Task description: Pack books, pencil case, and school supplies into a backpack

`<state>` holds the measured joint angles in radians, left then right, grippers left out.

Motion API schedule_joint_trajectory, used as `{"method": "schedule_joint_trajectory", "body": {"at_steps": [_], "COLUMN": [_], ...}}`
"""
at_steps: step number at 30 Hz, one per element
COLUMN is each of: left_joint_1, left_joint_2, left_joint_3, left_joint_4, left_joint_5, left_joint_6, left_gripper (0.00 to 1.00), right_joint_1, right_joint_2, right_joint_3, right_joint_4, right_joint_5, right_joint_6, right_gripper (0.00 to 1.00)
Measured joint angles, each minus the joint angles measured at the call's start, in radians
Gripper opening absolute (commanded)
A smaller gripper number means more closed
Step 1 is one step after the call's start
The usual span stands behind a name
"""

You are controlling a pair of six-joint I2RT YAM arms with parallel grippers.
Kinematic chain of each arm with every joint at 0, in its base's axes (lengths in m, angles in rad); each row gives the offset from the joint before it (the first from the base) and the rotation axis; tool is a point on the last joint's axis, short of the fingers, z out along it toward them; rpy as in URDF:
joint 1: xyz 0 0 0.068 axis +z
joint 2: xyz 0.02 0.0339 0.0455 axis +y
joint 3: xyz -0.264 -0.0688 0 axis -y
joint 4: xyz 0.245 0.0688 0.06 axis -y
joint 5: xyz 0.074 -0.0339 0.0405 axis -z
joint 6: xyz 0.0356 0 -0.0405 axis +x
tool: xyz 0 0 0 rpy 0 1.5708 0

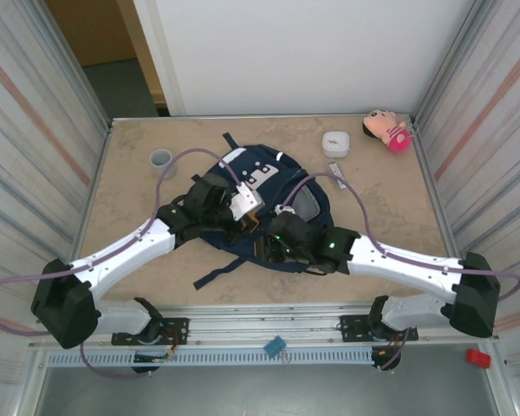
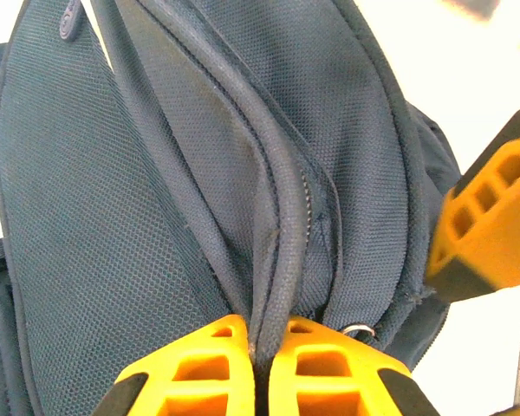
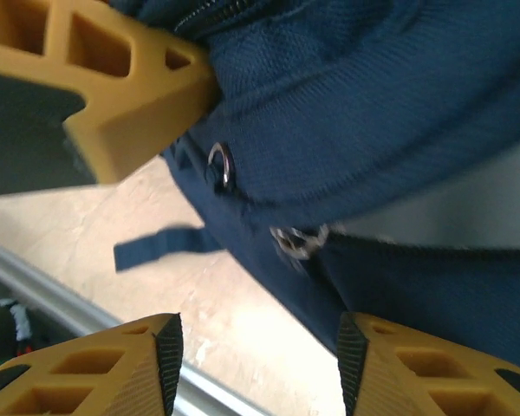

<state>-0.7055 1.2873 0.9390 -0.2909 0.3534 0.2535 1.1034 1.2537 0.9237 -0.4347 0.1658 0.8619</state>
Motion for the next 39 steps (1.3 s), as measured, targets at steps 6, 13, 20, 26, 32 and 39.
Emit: {"method": "schedule_joint_trajectory", "body": {"at_steps": [6, 13, 20, 26, 32, 39], "left_joint_1": [0.008, 0.017, 0.016, 0.016, 0.016, 0.021], "left_joint_2": [0.019, 0.024, 0.024, 0.024, 0.024, 0.018], "left_joint_3": [0.008, 0.027, 0.030, 0.030, 0.030, 0.029], "left_joint_4": [0.000, 0.005, 0.007, 0.002, -0.007, -0.027], "left_joint_5": [0.043, 0.048, 0.043, 0.039, 0.035, 0.029], "left_joint_6": [-0.043, -0.053, -0.044, -0.013, 0.018, 0.057], "left_gripper": [0.00, 0.00, 0.00, 0.00, 0.00, 0.12], "right_joint_1": [0.009, 0.009, -0.015, -0.087, -0.154, -0.259], "right_joint_2": [0.079, 0.135, 0.069, -0.012, -0.039, -0.076], "right_joint_3": [0.018, 0.093, 0.078, 0.054, 0.054, 0.039], "right_joint_4": [0.024, -0.084, -0.113, -0.111, -0.120, -0.117], "right_joint_5": [0.142, 0.306, 0.332, 0.216, 0.058, -0.188], "right_joint_6": [0.048, 0.081, 0.099, 0.072, 0.010, -0.116], "right_gripper": [0.41, 0.23, 0.14, 0.08, 0.03, 0.00]}}
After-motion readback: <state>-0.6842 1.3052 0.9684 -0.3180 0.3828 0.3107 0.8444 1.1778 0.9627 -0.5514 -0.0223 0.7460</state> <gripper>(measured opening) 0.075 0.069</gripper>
